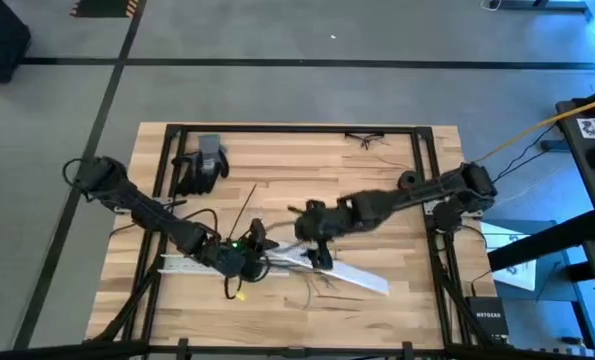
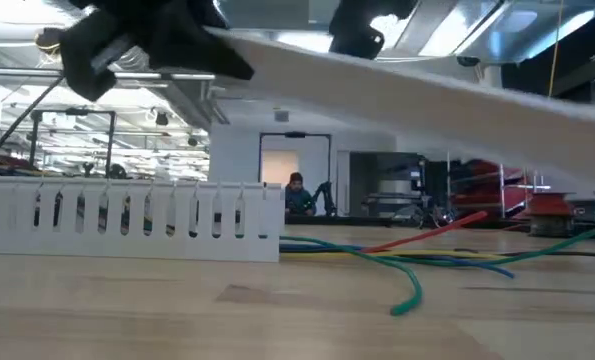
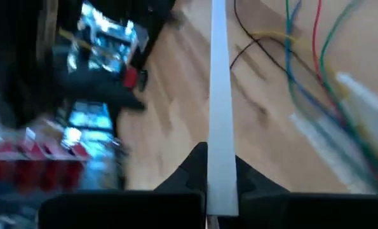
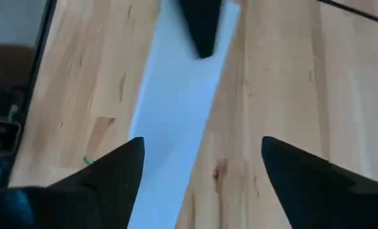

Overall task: Ziptie cables
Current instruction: Close the white cable duct

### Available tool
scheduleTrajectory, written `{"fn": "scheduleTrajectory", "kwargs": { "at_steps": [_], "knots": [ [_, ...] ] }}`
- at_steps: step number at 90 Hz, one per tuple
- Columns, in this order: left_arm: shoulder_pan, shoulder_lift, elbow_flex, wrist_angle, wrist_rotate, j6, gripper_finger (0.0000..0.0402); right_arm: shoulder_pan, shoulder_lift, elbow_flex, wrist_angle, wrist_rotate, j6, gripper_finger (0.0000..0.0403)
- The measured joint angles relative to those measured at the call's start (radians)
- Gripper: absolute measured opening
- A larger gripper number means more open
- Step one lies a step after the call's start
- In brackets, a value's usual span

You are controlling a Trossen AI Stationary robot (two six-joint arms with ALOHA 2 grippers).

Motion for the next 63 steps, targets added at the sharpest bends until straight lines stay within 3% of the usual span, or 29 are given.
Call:
{"fn": "scheduleTrajectory", "kwargs": {
  "at_steps": [16, 42, 63],
  "knots": [
    [0.012, 0.0, 0.0, 0.01, -0.059, 0.171, 0.0, -0.018, 0.0, 0.0, 0.086, -0.074, 0.003, 0.0312],
    [0.056, 0.0, 0.0, 0.018, -0.058, 0.327, 0.0, -0.03, 0.031, 0.0, 0.11, 0.062, 0.047, 0.0312],
    [0.077, 0.0, 0.0, 0.041, -0.057, 0.373, 0.0, -0.038, 0.065, -0.001, 0.119, 0.042, 0.068, 0.0312]
  ]
}}
